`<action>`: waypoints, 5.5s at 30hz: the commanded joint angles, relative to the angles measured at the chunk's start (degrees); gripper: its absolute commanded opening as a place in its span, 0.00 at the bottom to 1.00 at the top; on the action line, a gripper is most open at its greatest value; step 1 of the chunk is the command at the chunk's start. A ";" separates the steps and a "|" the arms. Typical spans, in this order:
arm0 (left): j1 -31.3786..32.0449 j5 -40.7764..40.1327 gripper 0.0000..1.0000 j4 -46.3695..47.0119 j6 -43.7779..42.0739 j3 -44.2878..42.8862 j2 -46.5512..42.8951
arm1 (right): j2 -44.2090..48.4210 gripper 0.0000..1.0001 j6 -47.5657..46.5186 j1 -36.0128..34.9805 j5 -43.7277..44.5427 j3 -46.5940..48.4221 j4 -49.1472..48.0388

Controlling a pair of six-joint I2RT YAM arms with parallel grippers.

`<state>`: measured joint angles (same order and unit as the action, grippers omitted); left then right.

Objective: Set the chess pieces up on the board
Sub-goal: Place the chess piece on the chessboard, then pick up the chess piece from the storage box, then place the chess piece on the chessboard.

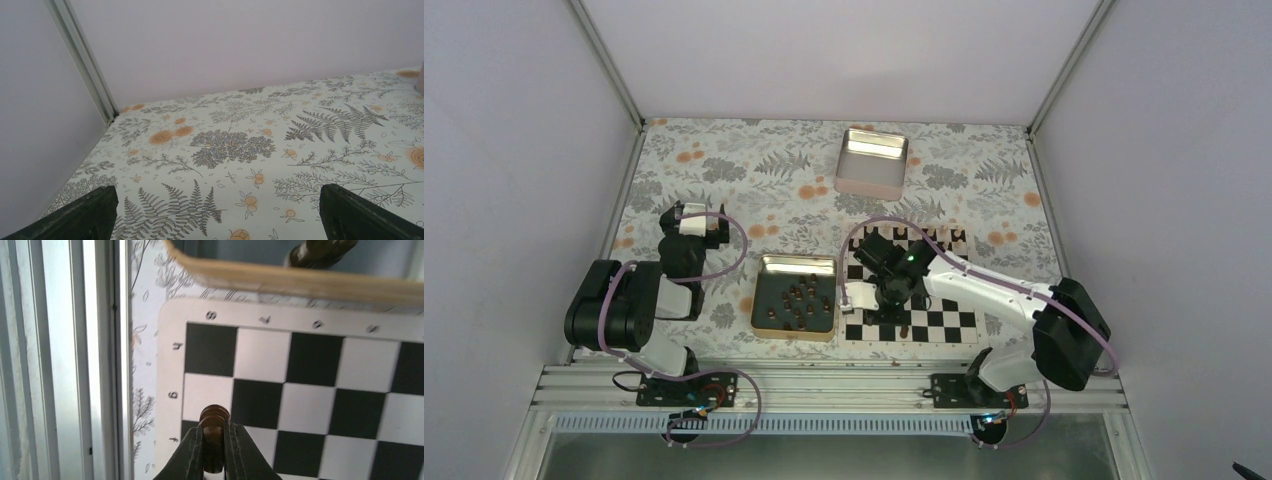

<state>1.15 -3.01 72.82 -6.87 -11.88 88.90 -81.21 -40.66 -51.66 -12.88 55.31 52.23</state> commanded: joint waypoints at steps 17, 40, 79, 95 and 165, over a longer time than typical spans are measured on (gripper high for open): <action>0.30 -0.02 1.00 2.83 0.13 -0.31 0.61 | -4.11 0.06 -4.68 0.09 -3.32 -6.76 -8.19; 0.34 -0.06 1.00 2.92 0.18 -0.21 0.62 | -6.27 0.16 -5.23 0.15 -2.09 -6.19 -5.97; 0.26 0.03 1.00 2.95 0.18 -0.25 0.57 | -26.69 0.35 -1.63 -3.32 1.31 24.20 -14.15; 0.26 0.02 1.00 2.92 0.15 -0.25 0.64 | -29.90 0.25 -1.09 -3.30 0.79 25.34 -12.39; 0.26 -0.05 1.00 2.94 0.14 -0.25 0.57 | 26.62 0.04 -25.19 40.67 3.98 -23.12 7.45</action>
<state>1.26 -3.03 72.82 -6.90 -11.88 88.90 -54.70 -61.43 -13.32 -8.43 31.31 57.39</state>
